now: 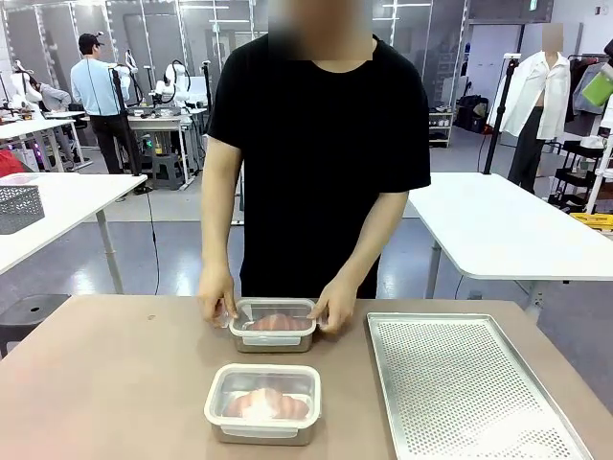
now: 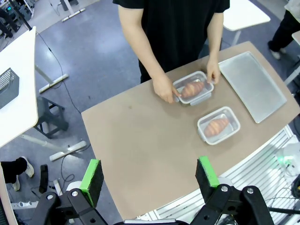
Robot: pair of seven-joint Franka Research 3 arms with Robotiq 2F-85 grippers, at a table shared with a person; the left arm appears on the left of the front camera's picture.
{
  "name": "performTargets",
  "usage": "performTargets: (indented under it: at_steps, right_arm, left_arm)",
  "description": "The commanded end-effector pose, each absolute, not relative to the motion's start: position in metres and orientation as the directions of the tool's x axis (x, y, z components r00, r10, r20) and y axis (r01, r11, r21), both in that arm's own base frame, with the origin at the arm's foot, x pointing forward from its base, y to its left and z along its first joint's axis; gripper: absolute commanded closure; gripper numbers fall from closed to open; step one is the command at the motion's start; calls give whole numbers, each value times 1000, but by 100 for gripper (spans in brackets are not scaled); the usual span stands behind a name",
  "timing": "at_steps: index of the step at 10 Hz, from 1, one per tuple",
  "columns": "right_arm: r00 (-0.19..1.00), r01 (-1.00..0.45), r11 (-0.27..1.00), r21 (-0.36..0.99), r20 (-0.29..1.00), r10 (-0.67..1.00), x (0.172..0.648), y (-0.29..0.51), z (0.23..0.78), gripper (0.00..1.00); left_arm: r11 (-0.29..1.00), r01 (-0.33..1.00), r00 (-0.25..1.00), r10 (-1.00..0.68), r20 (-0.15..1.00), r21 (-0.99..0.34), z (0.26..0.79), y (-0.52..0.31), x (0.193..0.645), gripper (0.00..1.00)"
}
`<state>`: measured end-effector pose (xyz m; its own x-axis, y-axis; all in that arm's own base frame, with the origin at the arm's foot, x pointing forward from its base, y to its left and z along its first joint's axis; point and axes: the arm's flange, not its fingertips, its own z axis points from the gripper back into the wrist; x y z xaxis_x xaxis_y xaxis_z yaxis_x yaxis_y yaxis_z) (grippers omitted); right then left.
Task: Place the bread into the airtight container.
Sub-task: Pick up a Butter Roll and place it into an empty Airtight Container.
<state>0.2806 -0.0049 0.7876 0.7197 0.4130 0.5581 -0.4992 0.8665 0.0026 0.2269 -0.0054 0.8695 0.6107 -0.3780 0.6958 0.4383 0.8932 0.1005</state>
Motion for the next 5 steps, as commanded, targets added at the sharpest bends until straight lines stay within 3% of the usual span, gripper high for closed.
performTargets:
  at_steps: [1,5]
  right_arm:
    - [721,-494,869,2,560,408,279,-7,788,0]
    - [721,-494,869,2,560,408,279,-7,788,0]
  left_arm:
    - [893,439,610,-379,696,101,870,-5,226,0]
    - [893,439,610,-379,696,101,870,-5,226,0]
